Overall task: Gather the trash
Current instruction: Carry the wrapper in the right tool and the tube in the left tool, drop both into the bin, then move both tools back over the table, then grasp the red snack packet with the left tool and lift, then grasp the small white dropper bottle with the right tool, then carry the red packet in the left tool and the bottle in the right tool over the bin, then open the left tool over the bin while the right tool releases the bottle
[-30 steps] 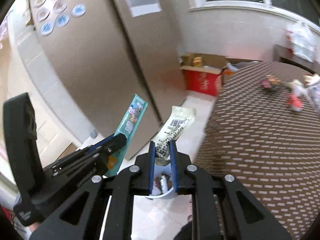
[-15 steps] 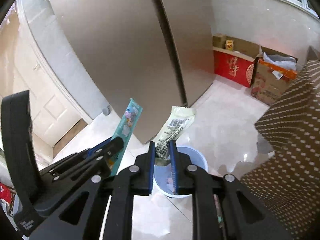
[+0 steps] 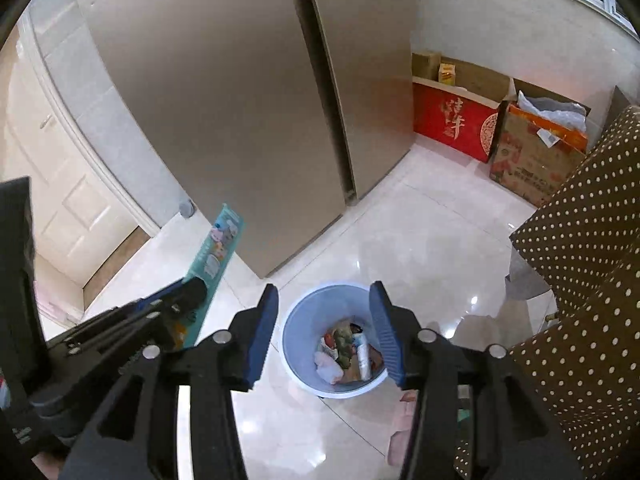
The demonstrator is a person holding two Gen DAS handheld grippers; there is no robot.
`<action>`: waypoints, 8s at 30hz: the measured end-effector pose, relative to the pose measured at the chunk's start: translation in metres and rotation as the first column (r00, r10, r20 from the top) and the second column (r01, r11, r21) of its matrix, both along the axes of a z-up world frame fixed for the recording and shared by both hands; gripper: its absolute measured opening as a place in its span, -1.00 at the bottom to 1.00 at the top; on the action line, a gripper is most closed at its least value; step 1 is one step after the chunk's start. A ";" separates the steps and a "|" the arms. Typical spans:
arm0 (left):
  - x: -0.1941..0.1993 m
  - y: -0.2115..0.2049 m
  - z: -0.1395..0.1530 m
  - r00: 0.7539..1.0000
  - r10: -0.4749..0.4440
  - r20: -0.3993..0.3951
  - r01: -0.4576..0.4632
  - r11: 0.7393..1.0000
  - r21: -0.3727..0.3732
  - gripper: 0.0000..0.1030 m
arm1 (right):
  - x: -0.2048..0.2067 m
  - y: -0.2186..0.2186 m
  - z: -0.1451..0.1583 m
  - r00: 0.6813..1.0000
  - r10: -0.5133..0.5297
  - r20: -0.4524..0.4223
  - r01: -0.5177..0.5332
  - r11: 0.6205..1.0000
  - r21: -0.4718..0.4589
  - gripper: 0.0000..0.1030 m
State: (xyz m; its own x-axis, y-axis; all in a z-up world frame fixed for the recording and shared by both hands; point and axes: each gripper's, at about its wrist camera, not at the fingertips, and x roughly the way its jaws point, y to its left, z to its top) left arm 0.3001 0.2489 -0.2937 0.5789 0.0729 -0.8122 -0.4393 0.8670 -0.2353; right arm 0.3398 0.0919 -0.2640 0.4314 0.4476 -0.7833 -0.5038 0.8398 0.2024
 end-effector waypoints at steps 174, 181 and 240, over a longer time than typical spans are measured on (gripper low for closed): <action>0.176 -0.364 0.166 0.754 -0.640 0.148 0.606 0.764 0.223 -0.54 | 0.095 -0.380 0.120 0.787 -0.616 0.001 0.606 0.774 0.185 -0.51; 0.117 -0.318 0.189 0.765 -0.607 0.216 0.568 0.794 0.218 -0.54 | 0.044 -0.341 0.156 0.850 -0.520 0.083 0.490 0.839 0.235 -0.51; 0.013 -0.003 0.036 0.997 -0.065 0.034 0.063 0.997 0.054 -0.54 | -0.010 -0.004 0.039 0.998 -0.005 0.060 0.000 0.996 0.087 -0.02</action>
